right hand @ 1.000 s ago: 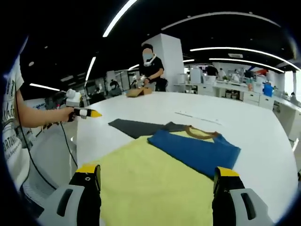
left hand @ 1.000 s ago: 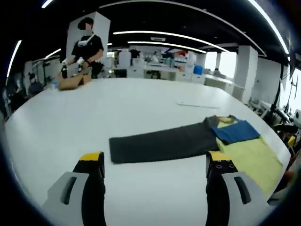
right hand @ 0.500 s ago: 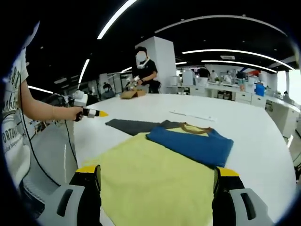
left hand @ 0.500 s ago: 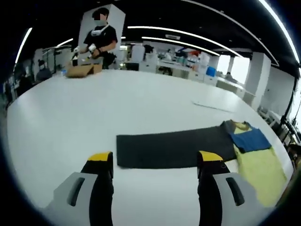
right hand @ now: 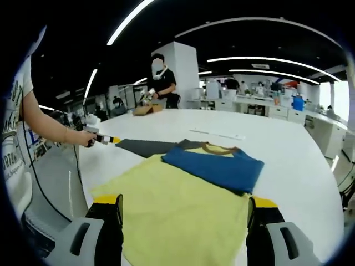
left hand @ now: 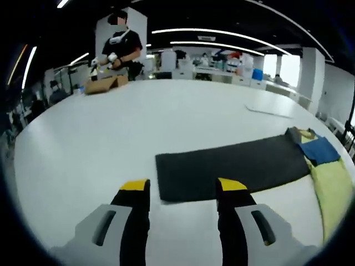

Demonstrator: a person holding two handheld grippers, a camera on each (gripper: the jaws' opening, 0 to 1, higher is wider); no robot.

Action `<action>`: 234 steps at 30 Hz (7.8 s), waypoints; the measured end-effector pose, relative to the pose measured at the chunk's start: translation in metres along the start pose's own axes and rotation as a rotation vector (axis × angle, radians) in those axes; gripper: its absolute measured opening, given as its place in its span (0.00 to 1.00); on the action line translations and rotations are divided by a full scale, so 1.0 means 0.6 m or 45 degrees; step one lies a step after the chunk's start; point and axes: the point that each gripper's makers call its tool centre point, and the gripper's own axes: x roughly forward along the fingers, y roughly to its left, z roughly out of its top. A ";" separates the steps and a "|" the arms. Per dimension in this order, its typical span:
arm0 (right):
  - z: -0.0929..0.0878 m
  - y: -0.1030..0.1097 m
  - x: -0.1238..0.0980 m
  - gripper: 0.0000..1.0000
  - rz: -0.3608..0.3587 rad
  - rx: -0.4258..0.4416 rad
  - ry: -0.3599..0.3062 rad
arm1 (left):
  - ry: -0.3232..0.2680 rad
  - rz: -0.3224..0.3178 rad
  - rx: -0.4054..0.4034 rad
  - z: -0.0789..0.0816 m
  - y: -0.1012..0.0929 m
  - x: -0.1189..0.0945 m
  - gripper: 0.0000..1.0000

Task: Fold the garment on the visible template until the final outline fits inside the template.

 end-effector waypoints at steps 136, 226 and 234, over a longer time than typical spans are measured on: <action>-0.028 0.020 0.011 0.98 0.004 -0.068 0.056 | -0.104 -0.518 -0.163 0.159 -0.402 -0.041 0.00; -0.070 -0.038 -0.008 0.95 -0.090 -0.006 0.124 | 0.045 -1.167 0.147 0.091 -0.906 -0.024 0.00; -0.077 -0.043 -0.012 0.95 -0.111 0.012 0.125 | 0.098 -1.191 0.199 0.056 -0.931 -0.026 0.00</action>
